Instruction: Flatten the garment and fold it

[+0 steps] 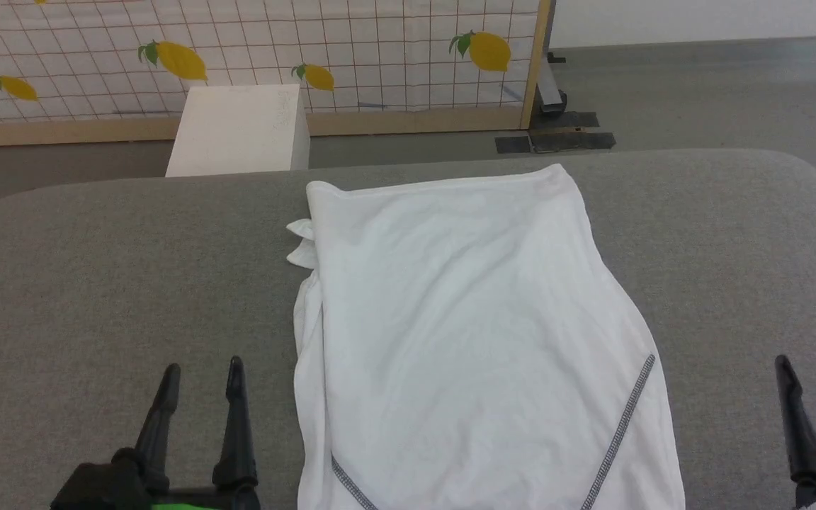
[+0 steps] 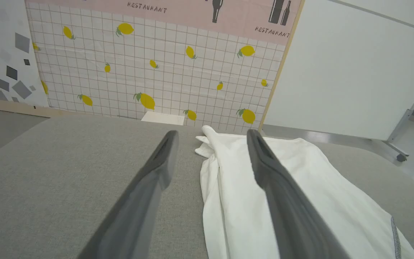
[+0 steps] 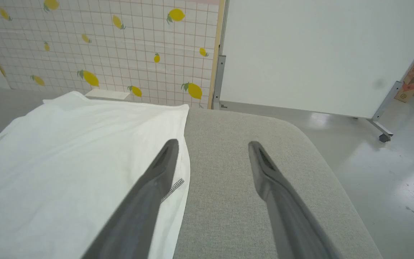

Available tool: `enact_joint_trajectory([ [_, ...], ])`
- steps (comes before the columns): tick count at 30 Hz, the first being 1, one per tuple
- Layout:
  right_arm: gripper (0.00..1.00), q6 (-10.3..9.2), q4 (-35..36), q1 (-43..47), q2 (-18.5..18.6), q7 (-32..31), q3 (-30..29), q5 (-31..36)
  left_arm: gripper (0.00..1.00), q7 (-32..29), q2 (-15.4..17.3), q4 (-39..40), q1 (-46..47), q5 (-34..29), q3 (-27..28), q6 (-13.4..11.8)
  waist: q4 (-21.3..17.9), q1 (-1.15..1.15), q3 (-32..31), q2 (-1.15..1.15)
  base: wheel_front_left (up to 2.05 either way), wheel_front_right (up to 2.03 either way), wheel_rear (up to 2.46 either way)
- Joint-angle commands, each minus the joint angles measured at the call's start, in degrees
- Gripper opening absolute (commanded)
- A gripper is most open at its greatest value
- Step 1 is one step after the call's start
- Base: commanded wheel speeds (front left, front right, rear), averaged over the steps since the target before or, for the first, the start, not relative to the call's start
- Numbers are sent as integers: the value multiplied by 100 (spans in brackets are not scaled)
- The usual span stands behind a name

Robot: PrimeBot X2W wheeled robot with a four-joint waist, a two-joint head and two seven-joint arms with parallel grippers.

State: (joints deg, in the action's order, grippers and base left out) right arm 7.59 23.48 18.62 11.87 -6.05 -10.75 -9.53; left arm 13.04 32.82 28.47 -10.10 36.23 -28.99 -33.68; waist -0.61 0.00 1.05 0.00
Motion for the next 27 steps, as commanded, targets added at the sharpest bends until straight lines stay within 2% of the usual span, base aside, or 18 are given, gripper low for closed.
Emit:
enact_joint_trajectory([
  [1,100,-10,46,-172,-186,164,-49,141,100,91,-143,-43,161,-178,36,3,-11,0,-20,0,0,0,0],
  [3,100,-10,21,-309,-497,422,-122,368,100,163,-292,-211,225,-513,17,48,-24,0,-42,0,0,0,0],
  [7,100,-10,-185,-393,-759,703,-61,731,100,192,-637,-582,153,-943,28,57,-39,0,-78,0,0,0,0],
  [11,100,-10,-341,-370,-871,810,29,791,100,194,-926,-845,8,-1129,119,171,-38,0,-87,0,0,0,0],
  [14,100,-10,-333,-361,-891,840,35,810,100,195,-992,-931,-28,-1207,276,285,-38,0,-61,0,0,0,0],
  [20,100,-10,-245,-452,-897,824,-52,669,100,113,-854,-958,278,-1127,530,584,1,0,115,0,0,0,0],
  [24,100,-10,-111,-566,-898,785,-88,612,100,-569,-449,-927,1153,-1076,578,986,79,0,421,0,0,0,0],
  [27,100,-10,19,-707,-898,765,-76,578,100,-1267,-197,-1037,2160,-878,665,1384,125,0,783,0,0,0,0],
])
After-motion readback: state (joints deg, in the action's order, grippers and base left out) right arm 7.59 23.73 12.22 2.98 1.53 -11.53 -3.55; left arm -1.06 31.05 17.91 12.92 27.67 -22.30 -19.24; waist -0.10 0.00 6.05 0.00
